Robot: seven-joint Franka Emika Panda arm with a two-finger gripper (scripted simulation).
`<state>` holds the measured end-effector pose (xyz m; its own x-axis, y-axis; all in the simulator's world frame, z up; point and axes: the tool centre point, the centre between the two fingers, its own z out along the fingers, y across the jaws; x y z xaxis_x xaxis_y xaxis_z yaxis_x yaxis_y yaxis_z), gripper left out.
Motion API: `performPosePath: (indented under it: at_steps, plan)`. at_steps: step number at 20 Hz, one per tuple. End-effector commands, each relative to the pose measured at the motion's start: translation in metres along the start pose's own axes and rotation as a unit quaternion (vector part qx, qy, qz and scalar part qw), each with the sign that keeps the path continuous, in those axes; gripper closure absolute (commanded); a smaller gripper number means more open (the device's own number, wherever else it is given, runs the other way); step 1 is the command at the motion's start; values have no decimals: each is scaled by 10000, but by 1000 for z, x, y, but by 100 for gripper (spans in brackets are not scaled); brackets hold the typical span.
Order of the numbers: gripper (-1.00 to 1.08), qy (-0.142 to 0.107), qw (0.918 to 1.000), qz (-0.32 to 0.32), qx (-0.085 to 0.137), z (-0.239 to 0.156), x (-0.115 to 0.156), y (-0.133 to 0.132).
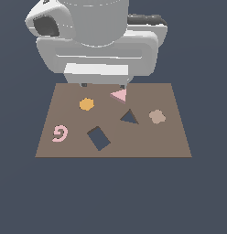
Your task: Insert a designated object into the corresponding slot on a board.
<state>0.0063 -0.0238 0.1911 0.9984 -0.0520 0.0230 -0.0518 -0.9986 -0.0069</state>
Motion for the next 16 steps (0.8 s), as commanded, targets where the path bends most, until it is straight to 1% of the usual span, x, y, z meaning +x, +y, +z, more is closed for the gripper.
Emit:
performPosePath:
  at_steps: [1, 9, 16]
  plan:
    - [-92, 0, 10000, 0, 0, 0, 0, 0]
    - [-92, -12, 10000, 26, -4, 14, -10, -3]
    - [-92, -43, 9999, 94, -14, 52, -35, -13]
